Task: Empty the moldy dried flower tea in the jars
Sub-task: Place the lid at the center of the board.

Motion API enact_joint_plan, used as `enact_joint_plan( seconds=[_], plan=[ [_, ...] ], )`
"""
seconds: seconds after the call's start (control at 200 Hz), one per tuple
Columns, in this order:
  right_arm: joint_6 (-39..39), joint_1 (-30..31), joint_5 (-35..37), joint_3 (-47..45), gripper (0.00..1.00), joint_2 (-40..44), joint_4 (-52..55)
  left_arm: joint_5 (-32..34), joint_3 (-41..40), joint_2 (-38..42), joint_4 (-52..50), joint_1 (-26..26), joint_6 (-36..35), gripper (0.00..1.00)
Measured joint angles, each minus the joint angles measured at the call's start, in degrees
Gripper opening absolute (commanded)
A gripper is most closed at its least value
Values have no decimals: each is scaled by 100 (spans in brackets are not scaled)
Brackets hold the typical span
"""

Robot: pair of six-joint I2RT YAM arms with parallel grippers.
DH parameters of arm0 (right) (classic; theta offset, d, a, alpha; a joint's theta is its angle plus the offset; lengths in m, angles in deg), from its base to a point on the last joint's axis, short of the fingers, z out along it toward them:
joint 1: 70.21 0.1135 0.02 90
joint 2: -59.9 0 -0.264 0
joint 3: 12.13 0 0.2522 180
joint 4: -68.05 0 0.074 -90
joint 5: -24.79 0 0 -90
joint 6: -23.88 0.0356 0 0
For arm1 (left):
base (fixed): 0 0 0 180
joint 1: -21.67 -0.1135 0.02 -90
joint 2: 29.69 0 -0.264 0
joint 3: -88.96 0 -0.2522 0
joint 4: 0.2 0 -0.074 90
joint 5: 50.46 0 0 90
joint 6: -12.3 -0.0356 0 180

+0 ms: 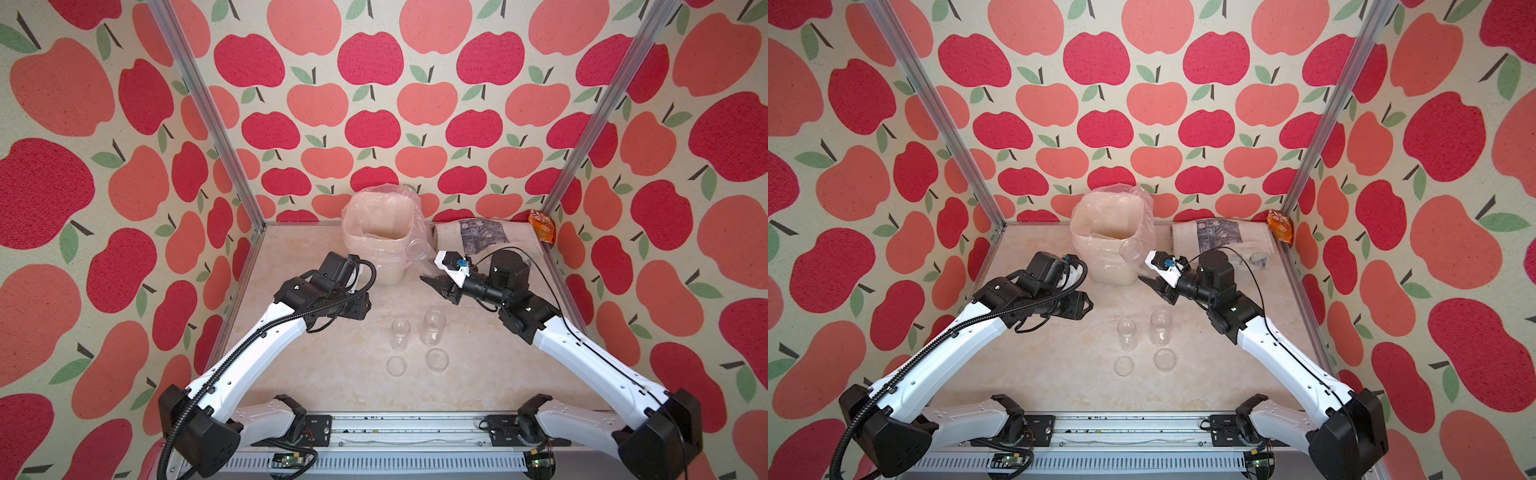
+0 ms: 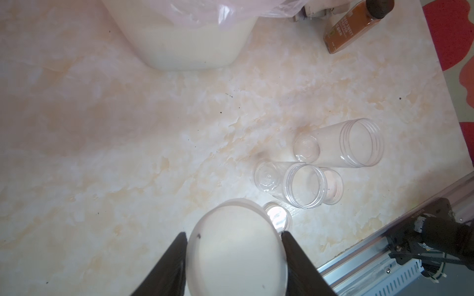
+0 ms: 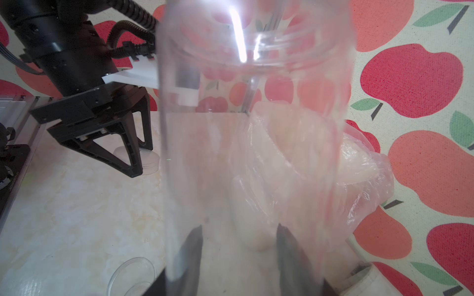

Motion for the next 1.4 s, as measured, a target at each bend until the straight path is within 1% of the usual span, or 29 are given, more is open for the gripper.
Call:
enact_joint_plan(
  seconds=[0.145,0.385,0.615,0.79,0.981,1.211,1.396],
  plan=[
    [22,-11,-20,0,0,0,44,256,-470,203,186,122,382,5],
    [61,-11,-63,0,0,0,85,586,-1257,420,428,466,1080,6],
    [66,-11,-105,0,0,0,101,916,-2070,492,662,916,1779,6],
    [66,-11,-103,0,0,0,114,1086,-2459,417,927,1126,2105,6],
    [66,-11,-103,0,0,0,157,1161,-2667,15,1217,1320,2277,7],
    [105,-11,-103,0,0,0,199,1134,-2802,-363,1440,1521,2459,12],
    [107,-11,-103,0,0,-2,243,1102,-2837,-413,1484,1646,2577,25]
  ],
)
